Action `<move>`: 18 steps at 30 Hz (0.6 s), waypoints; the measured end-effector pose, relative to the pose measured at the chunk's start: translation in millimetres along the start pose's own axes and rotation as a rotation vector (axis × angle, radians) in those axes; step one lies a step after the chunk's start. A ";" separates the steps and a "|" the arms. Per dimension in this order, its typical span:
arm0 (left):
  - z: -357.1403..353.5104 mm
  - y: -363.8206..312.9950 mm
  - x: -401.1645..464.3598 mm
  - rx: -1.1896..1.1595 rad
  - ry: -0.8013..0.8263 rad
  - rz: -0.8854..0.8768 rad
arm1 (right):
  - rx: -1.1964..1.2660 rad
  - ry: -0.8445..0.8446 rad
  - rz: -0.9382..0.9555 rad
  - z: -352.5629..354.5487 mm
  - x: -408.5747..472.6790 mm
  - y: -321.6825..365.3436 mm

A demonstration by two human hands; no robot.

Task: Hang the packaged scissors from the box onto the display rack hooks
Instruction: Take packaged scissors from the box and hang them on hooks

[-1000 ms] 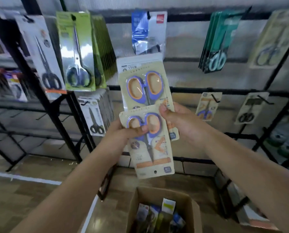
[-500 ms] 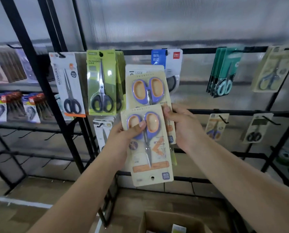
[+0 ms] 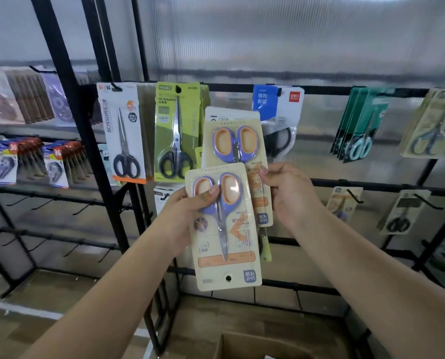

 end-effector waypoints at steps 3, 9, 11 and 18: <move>5.9 -0.6 4.7 0.003 -0.009 0.016 | -0.014 -0.018 -0.024 -0.5 4.3 -3.3; 10.8 -2.7 10.4 0.008 0.024 0.035 | -0.088 -0.053 0.004 5.0 6.8 1.1; 15.1 -1.2 12.7 0.015 0.026 0.034 | -0.140 -0.063 0.031 6.6 6.8 2.5; 22.4 0.5 17.0 -0.007 0.025 0.013 | -0.254 -0.274 0.095 22.4 4.5 3.7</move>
Point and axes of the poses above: each hand's wrist, its own x-axis towards the middle knuckle, its own z-axis out of the back of the hand, y = z × x, the point moved 8 cm from there along x, towards the middle knuckle, and after that the axes turned 9 degrees about z, right-handed, at the moved point
